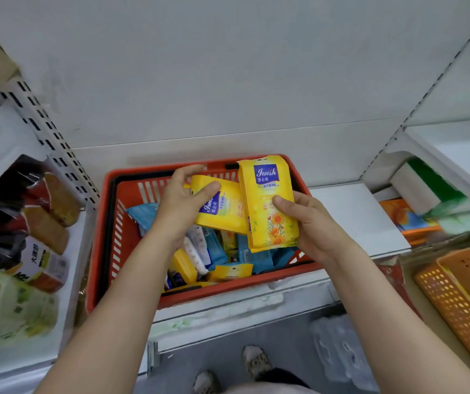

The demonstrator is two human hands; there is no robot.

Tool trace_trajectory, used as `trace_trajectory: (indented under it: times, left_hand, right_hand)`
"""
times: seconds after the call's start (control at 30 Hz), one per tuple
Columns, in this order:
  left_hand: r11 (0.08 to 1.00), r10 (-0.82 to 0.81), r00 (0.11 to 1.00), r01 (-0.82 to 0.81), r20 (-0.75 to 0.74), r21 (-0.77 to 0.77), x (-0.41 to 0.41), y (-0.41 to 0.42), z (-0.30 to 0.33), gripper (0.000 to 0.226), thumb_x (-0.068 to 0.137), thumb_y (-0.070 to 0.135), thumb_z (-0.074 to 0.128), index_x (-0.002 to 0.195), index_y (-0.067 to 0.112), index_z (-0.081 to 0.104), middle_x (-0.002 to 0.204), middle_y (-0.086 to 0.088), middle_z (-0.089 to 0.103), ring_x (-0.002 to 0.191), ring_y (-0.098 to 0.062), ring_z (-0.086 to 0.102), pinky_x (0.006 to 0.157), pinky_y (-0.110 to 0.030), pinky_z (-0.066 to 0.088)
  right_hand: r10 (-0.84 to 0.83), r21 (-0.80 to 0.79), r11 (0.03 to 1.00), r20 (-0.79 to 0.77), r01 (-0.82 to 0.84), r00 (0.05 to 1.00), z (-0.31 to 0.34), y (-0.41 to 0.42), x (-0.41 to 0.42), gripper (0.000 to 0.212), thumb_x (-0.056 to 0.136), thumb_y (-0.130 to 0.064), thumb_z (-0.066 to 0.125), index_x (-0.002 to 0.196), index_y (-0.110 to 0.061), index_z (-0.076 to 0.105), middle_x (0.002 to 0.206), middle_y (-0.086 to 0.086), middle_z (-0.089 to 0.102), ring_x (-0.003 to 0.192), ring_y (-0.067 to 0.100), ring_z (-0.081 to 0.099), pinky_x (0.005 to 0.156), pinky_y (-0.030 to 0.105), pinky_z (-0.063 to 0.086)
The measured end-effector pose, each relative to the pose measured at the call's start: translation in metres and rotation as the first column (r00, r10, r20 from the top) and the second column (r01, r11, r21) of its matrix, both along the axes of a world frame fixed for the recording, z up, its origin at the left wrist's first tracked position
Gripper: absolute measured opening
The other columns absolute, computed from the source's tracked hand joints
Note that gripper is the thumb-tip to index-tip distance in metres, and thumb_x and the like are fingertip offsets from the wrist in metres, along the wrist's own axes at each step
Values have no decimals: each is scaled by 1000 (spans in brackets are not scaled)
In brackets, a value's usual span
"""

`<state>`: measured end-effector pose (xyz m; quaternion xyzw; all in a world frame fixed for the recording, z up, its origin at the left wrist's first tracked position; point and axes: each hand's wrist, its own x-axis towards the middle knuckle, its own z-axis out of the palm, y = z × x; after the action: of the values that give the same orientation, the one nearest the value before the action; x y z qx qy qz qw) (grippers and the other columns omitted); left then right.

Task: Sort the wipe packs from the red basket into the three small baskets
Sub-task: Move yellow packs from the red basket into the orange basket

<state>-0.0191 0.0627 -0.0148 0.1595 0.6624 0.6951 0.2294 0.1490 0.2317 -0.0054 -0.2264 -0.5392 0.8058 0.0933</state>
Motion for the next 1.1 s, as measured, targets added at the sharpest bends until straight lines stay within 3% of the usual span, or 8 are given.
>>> trace_trajectory:
  times: [0.17, 0.27, 0.37, 0.47, 0.57, 0.73, 0.83, 1.1]
  left_hand:
    - [940, -264, 948, 211, -178, -267, 21, 3, 3, 19, 78, 31, 81, 93, 39, 72, 95, 15, 73, 83, -6, 71, 64, -21, 55]
    - [880, -383, 916, 320, -123, -351, 46, 20, 9, 24, 74, 34, 84, 93, 37, 70, 91, 12, 73, 81, -6, 70, 72, -25, 55]
    - [817, -507, 860, 456, -61, -352, 85, 47, 13, 27, 72, 27, 86, 94, 28, 71, 84, 9, 76, 73, -3, 69, 66, -21, 53]
    - [818, -506, 858, 443, -92, -368, 136, 82, 12, 24, 70, 23, 87, 90, 21, 72, 82, 1, 76, 72, -12, 69, 68, -27, 56]
    - [839, -475, 875, 416, -99, -350, 196, 121, 2, 25, 71, 25, 86, 88, 18, 70, 70, 7, 72, 61, -6, 65, 58, -22, 53]
    - [875, -413, 911, 401, 14, -273, 324, 187, -23, 21, 73, 22, 85, 84, 17, 67, 60, 9, 69, 49, -1, 61, 44, -14, 45]
    - [863, -431, 899, 436, 79, -255, 395, 225, -33, 22, 72, 22, 85, 84, 17, 67, 62, 7, 69, 51, -4, 63, 45, -18, 47]
    - [845, -410, 903, 430, 130, -319, 452, 292, -51, 33, 68, 25, 87, 92, 15, 66, 69, 4, 71, 56, -6, 67, 51, -22, 54]
  right_hand:
    - [-68, 60, 996, 56, 65, 996, 2, -2, 40, 38, 81, -19, 70, 115, -1, 67, 111, 20, 72, 93, 30, 72, 77, 42, 60]
    - [-120, 77, 990, 46, 116, 992, 4, 5, 74, 35, 79, -19, 71, 109, -2, 69, 106, 19, 73, 88, 28, 73, 74, 40, 60]
    - [-177, 101, 980, 28, 174, 984, 6, 21, 120, 29, 78, -18, 72, 104, -5, 73, 102, 18, 74, 85, 26, 73, 69, 36, 60]
    - [-256, 109, 961, 21, 253, 966, 5, 42, 177, 28, 77, -18, 73, 103, -8, 73, 104, 18, 74, 86, 27, 73, 73, 40, 61]
    - [-379, 141, 917, 18, 373, 925, 0, 73, 249, 35, 78, -21, 73, 110, -8, 69, 105, 15, 74, 87, 27, 72, 74, 42, 60]
    - [-556, 198, 824, 94, 532, 826, -14, 135, 400, 34, 83, -16, 73, 116, -8, 67, 106, 13, 74, 90, 27, 72, 81, 44, 57]
    - [-624, 223, 778, 159, 588, 765, -24, 163, 476, 35, 80, -16, 76, 114, -8, 68, 103, 11, 75, 87, 25, 72, 79, 42, 59]
    - [-675, 189, 735, 300, 651, 674, -60, 230, 543, 34, 80, -15, 79, 110, -11, 65, 101, 10, 75, 79, 20, 73, 75, 38, 61]
